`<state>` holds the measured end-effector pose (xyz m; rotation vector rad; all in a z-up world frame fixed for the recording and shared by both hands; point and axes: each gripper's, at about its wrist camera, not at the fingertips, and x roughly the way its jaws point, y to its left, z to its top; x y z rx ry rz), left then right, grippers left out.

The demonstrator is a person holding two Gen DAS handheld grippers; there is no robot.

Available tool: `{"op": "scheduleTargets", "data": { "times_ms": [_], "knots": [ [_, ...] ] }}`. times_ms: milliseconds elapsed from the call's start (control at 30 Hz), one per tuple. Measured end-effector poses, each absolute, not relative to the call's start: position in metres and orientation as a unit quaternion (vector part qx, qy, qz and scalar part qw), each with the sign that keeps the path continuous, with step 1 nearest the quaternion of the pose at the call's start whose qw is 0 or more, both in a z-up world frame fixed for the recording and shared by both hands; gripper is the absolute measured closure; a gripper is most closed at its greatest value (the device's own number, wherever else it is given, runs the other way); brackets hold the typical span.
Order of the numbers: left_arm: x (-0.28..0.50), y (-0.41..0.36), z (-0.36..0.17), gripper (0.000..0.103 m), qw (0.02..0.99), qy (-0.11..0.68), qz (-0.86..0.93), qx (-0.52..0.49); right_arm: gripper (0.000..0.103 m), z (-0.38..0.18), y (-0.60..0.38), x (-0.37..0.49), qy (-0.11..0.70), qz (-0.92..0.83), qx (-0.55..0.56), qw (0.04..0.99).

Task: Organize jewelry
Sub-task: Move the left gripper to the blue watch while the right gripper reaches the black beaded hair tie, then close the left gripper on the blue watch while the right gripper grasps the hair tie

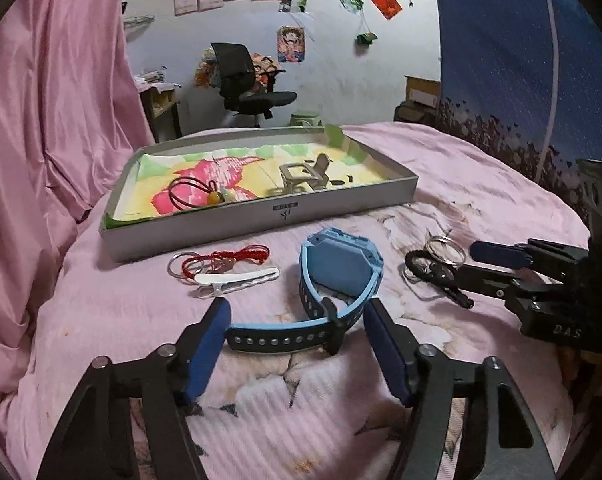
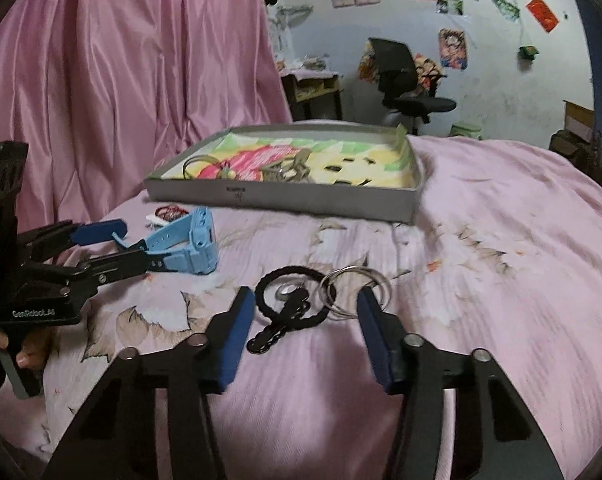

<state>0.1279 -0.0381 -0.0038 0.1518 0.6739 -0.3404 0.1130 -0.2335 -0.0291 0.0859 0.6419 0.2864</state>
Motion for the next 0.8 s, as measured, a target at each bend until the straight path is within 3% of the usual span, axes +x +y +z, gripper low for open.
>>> {"op": "scheduleTargets", "data": {
  "times_ms": [133, 433, 800],
  "knots": [
    [0.131, -0.04, -0.007, 0.044, 0.92, 0.337, -0.182, 0.081, 0.07, -0.035, -0.225, 0.121, 0.337, 0.164, 0.031, 0.927],
    [0.14, -0.045, -0.013, 0.054, 0.906, 0.361, -0.205, 0.082, 0.072, -0.038, -0.208, 0.126, 0.358, 0.182, -0.007, 0.916],
    [0.138, -0.038, -0.011, 0.076, 0.91, 0.352, -0.213, 0.047, 0.093, -0.039, -0.211, 0.128, 0.359, 0.181, 0.002, 0.916]
  ]
}}
